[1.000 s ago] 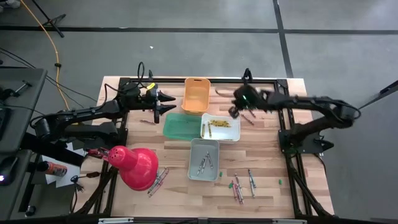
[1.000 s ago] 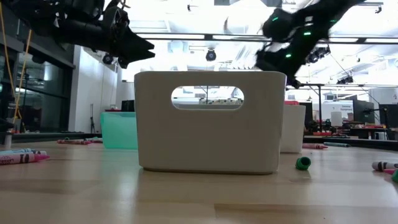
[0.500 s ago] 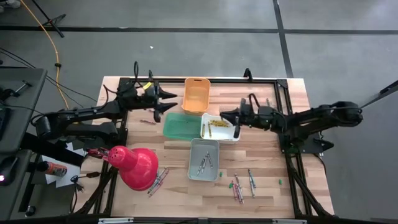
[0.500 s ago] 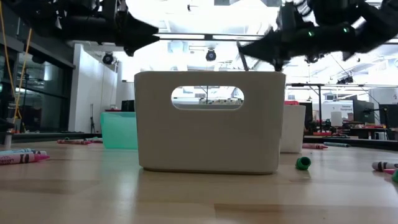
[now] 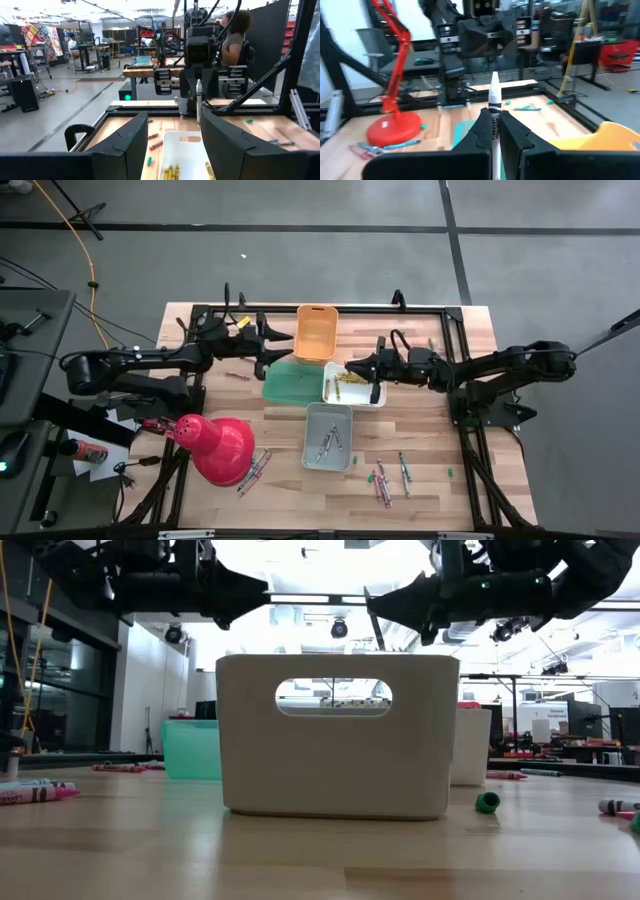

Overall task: Sort crayons
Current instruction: Put the white crayon into the gray bin

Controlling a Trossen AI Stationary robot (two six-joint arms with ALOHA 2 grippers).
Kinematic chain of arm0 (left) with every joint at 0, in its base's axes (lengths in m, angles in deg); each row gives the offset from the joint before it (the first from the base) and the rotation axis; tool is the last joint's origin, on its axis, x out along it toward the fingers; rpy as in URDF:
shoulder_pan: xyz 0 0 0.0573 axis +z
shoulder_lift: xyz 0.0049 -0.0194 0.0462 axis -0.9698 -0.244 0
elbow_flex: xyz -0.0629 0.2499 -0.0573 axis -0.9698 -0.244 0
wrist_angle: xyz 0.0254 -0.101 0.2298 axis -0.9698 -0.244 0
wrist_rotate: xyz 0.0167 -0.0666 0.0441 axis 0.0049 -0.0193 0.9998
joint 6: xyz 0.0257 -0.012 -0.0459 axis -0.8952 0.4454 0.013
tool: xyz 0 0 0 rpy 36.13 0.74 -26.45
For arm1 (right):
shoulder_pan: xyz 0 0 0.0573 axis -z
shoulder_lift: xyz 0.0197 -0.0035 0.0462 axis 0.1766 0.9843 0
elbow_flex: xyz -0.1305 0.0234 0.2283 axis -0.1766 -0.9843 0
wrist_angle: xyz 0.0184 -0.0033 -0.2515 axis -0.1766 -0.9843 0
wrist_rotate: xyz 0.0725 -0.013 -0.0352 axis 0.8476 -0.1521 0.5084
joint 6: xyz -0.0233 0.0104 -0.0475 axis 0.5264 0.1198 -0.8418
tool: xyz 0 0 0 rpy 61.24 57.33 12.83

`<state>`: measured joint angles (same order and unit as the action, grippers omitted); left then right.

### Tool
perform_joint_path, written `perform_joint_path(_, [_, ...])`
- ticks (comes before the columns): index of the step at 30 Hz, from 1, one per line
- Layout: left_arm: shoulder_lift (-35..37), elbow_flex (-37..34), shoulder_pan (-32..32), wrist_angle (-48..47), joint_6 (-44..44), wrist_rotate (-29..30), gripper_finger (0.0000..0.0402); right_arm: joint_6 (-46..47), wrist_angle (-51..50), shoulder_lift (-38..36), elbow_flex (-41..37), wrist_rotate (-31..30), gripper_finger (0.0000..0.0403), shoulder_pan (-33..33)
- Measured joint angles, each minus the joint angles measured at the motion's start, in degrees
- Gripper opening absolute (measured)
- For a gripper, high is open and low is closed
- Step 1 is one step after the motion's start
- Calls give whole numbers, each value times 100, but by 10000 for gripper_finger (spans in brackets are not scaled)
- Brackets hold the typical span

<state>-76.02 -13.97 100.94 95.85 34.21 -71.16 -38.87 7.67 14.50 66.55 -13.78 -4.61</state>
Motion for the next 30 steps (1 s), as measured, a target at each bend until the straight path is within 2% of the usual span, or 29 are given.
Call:
perform_joint_path(4, [149, 0, 0, 41, 63, 28, 168, 357, -62, 85, 7, 923, 0, -79])
perform_joint_path(7, [288, 0, 3, 88, 215, 42, 168, 330, -111, 408, 9, 1521, 0, -437])
perform_joint_path(12, [540, 0, 2, 68, 399, 44, 168, -354, -197, 1199, 294, 1578, 0, -1037])
perform_joint_path(17, [682, 0, 2, -13, 578, 43, 168, -756, -644, 1812, 1004, 1578, 0, -1274])
perform_joint_path(25, [730, 0, 0, -169, 660, 33, 168, -556, -2940, 1980, 2175, 1575, 0, -1294])
perform_joint_path(30, [730, 0, 0, -170, 659, 28, 168, -364, -3289, 1978, 2525, 1567, 0, -1431])
